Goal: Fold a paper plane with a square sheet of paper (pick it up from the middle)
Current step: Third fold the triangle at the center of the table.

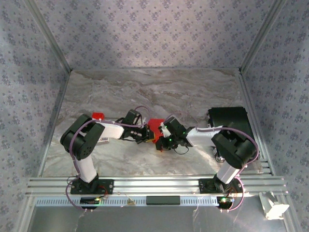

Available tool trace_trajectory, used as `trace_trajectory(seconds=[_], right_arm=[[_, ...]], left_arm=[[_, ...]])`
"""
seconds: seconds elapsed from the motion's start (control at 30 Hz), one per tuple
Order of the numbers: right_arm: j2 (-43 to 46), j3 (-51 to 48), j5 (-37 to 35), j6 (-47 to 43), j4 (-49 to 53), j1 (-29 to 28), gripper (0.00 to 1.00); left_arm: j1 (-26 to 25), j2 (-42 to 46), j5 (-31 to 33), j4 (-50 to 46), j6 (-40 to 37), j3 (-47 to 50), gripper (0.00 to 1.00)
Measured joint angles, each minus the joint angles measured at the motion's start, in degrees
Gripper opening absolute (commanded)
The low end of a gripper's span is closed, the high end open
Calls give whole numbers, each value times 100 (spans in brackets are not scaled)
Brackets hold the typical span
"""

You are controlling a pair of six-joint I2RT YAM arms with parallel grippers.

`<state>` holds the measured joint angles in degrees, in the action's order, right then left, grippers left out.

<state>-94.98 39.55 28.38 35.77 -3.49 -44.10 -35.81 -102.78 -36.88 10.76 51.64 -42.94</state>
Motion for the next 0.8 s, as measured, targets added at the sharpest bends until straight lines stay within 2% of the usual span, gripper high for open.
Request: trace_trajectory(seconds=[0.53,0.67,0.8], right_arm=[[743,-667,262,273,-22,48,8],[1150,-542,271,278,103,74,7],[745,-96,293,260,133,195,7]], left_arm=[[0,-9,0,-55,-17,-31,0],[0,-9,0,-55,-17,-31,0],[0,-9,0,-55,-17,-31,0]])
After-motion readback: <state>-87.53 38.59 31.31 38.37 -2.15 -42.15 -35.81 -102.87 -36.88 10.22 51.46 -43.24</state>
